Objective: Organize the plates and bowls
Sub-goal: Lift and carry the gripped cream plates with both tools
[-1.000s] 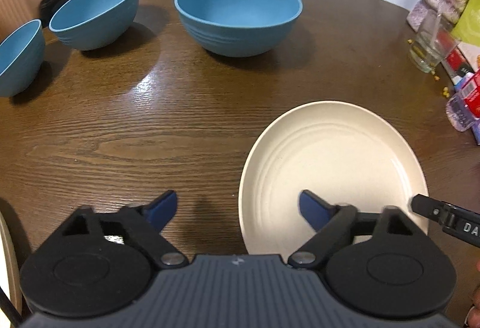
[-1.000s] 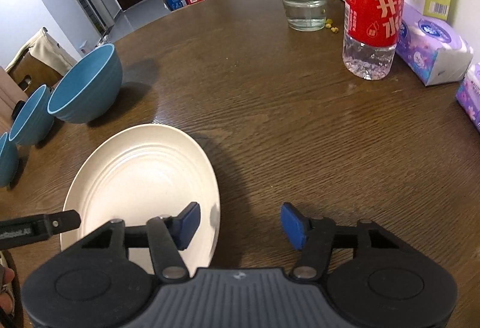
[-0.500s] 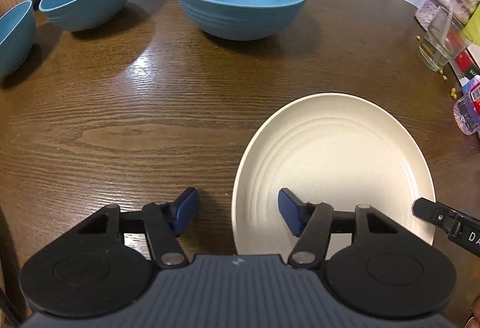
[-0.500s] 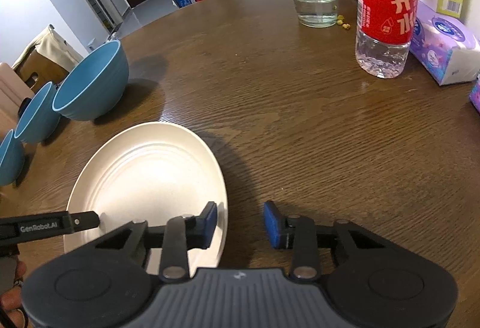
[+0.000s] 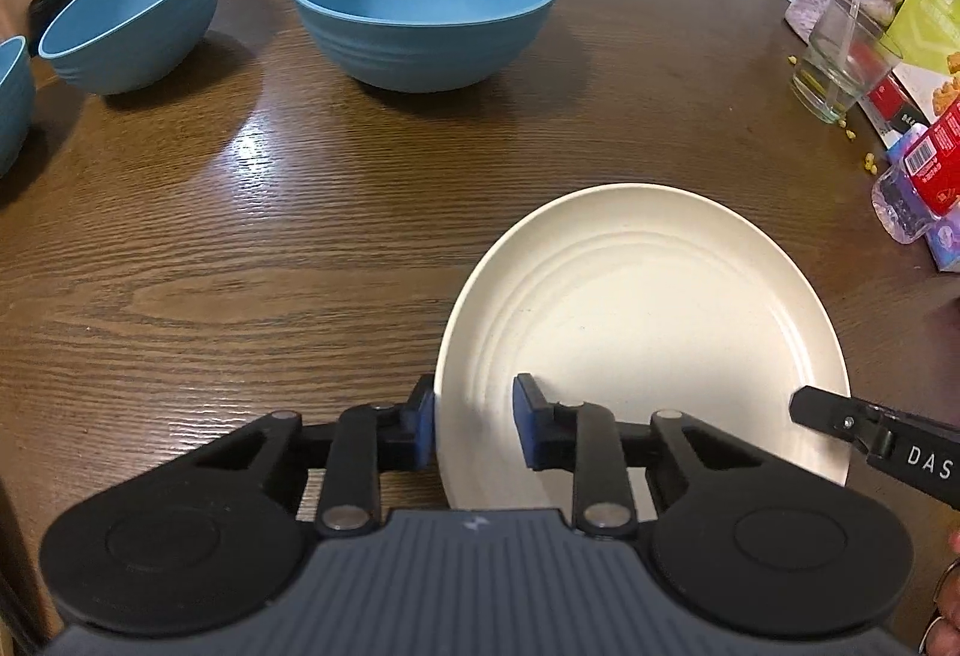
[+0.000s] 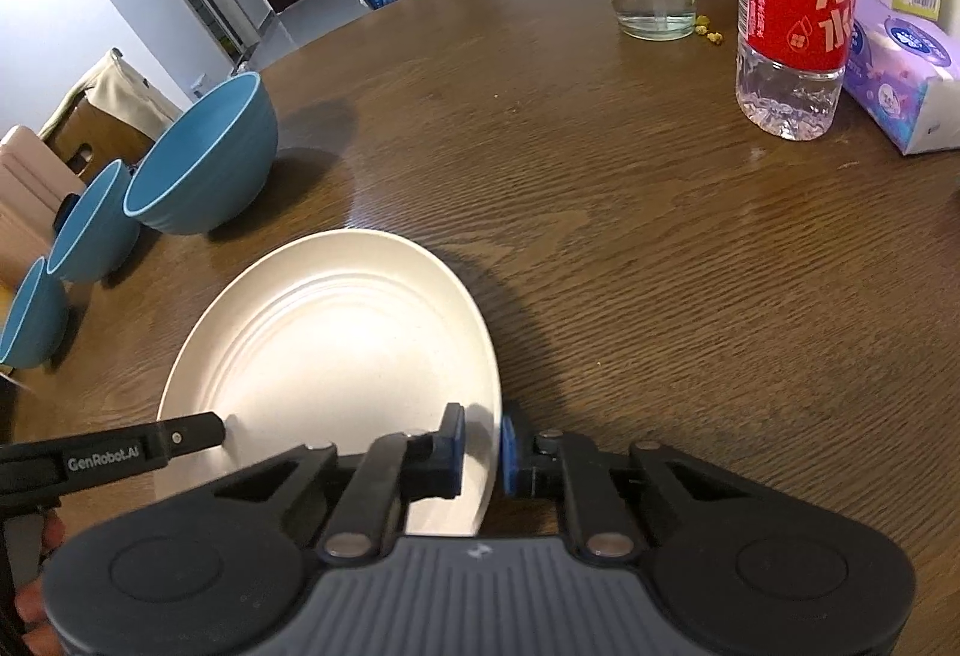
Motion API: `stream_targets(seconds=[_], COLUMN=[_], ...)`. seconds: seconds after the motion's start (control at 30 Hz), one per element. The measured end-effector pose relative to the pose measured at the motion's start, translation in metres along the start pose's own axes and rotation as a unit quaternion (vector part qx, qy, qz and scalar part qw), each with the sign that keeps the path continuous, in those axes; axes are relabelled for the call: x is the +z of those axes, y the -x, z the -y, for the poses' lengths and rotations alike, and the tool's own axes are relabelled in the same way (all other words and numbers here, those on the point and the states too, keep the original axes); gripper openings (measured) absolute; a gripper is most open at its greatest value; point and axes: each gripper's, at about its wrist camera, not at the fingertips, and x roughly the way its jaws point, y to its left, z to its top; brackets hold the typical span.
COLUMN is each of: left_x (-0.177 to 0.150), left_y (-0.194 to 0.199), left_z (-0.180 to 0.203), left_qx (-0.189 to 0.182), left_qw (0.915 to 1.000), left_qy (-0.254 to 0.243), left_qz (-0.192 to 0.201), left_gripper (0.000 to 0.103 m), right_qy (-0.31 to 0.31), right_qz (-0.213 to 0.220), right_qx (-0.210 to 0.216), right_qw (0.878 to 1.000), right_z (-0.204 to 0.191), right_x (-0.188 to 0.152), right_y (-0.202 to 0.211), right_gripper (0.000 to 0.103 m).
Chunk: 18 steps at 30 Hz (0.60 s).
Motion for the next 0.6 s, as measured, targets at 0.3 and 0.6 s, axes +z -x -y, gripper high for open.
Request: stream_targets(seconds=[0.3,0.6], left_x=[-0.007,-0.013], left_y=[0.008,0.025], left_z=[0.003,-0.005], left_qx=[0.010,0.016], left_qw=[0.9998,0.9995], left_qy=[-0.016,-0.013], left_qz=[0.006,0.024], left_gripper=[0.027,0.027], right_qy=[0.015,0.029], right_qz=[0.004,0.018], right_qx=[-0.001,0.008], right_qw=[1.000,0.999], right_z=[-0.005,-0.015], right_x=[-0.009,-0.013], right_y=[0.004,0.013], right_gripper=[0.011,0.011])
